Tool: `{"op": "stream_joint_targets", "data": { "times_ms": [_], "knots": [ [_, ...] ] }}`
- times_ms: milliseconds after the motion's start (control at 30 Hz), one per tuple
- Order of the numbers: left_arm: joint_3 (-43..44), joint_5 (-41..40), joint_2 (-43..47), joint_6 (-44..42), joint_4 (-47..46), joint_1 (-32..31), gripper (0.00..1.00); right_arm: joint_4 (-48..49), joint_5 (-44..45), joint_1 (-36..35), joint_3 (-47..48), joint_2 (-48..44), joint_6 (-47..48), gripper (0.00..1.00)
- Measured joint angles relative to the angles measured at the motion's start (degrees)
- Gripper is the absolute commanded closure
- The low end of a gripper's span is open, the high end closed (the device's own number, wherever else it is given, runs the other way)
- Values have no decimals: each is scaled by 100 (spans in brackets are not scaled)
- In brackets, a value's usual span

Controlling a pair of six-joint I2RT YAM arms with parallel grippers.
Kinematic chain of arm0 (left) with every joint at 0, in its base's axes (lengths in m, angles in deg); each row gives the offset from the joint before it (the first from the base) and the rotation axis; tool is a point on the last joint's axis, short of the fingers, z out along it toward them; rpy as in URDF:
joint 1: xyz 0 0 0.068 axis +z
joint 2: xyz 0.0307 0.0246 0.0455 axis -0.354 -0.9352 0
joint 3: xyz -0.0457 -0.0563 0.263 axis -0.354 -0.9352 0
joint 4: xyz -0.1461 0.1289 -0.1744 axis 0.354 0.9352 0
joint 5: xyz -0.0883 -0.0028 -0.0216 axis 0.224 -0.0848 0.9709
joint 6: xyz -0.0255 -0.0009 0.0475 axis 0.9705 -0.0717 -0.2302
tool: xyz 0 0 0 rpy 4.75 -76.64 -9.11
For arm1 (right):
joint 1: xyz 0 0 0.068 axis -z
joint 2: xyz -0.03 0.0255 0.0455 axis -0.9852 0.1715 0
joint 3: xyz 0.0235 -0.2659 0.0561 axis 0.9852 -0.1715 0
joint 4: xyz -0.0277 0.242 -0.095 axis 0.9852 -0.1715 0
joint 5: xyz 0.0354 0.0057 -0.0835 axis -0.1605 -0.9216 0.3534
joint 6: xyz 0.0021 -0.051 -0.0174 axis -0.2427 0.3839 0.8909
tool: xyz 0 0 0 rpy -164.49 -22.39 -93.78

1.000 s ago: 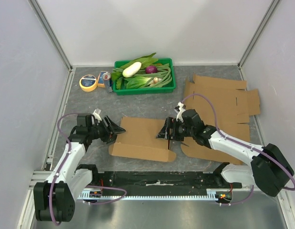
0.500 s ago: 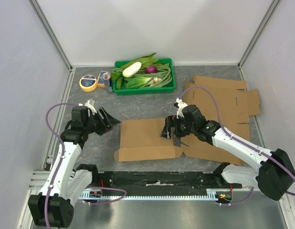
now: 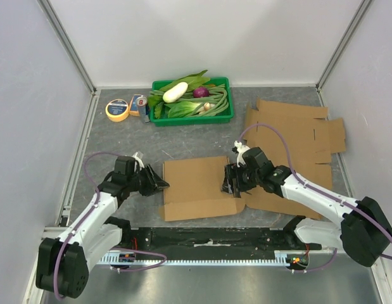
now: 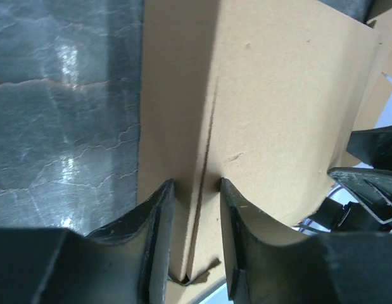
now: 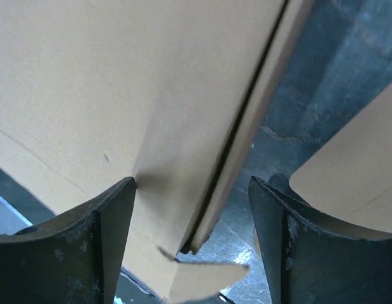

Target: Fold the paper box

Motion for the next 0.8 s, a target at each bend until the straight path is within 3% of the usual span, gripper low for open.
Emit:
{"op": "stream_joint_targets", "data": {
  "times_ms": [267, 333, 500, 633, 800],
  "knots": [
    [-529, -284, 433, 365, -428, -52, 59, 767, -39, 15, -730, -37, -101, 39],
    [-579, -341, 487, 393, -490, -55, 50, 1003, -83, 15, -820, -46, -138, 39],
    [-575, -704, 863, 407, -278, -48, 22, 1340, -223, 197, -905, -42, -282, 28],
    [-446, -874, 1547, 417, -52, -35, 18, 1425, -457, 605, -901, -13, -306, 31],
    [-181, -817, 1403, 417, -111, 127, 14, 1886, -1108, 1169, -901, 407, -411, 41]
  ]
}}
